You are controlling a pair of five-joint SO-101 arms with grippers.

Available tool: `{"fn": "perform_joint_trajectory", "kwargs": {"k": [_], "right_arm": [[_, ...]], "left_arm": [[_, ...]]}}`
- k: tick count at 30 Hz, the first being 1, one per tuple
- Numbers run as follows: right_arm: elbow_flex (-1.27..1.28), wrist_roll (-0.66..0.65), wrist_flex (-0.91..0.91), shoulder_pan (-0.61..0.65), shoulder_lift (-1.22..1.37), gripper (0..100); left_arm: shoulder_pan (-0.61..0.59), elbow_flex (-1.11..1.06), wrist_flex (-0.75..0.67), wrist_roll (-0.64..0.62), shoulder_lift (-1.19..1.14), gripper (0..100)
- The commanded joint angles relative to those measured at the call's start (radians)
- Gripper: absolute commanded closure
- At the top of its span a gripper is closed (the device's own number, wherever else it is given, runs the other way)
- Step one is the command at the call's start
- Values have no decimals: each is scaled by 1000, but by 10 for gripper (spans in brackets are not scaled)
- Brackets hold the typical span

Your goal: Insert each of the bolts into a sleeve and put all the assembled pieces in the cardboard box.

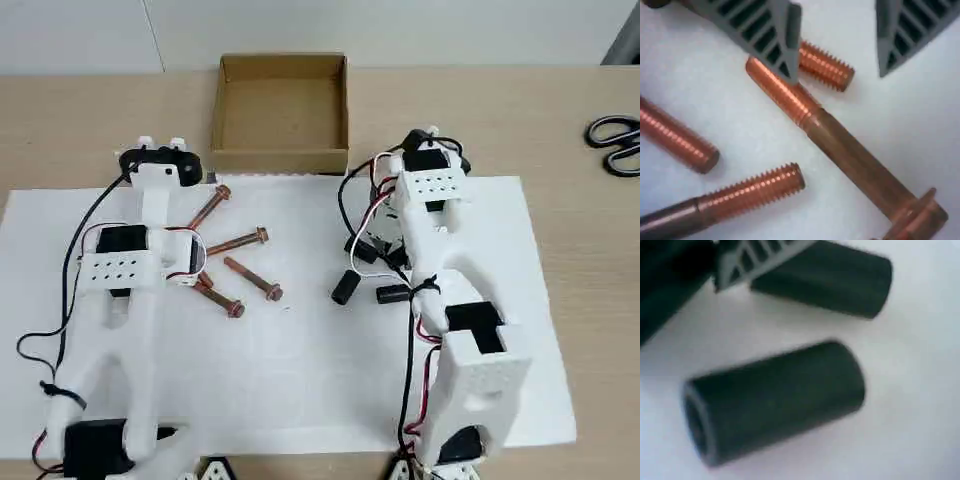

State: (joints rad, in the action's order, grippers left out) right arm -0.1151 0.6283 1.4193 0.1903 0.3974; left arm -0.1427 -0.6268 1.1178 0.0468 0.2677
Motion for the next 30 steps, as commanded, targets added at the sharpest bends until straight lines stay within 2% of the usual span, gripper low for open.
{"fn": "perform_joint_trajectory", "kwargs": {"k": [1, 14, 20, 25, 30], "right_arm": [[-26, 8, -12, -4, 8, 868], [-26, 3, -51, -73, 45, 872], [-26, 2, -53, -73, 44, 998], [-29, 2, -51, -73, 41, 996], [-161, -14, 77, -65, -5, 996]], "left_arm": [[-3, 2, -14, 21, 3, 896], [-5, 2, -14, 23, 3, 896], [0, 1, -15, 23, 3, 898], [2, 1, -14, 21, 3, 899], [2, 27, 40, 25, 11, 900]]}}
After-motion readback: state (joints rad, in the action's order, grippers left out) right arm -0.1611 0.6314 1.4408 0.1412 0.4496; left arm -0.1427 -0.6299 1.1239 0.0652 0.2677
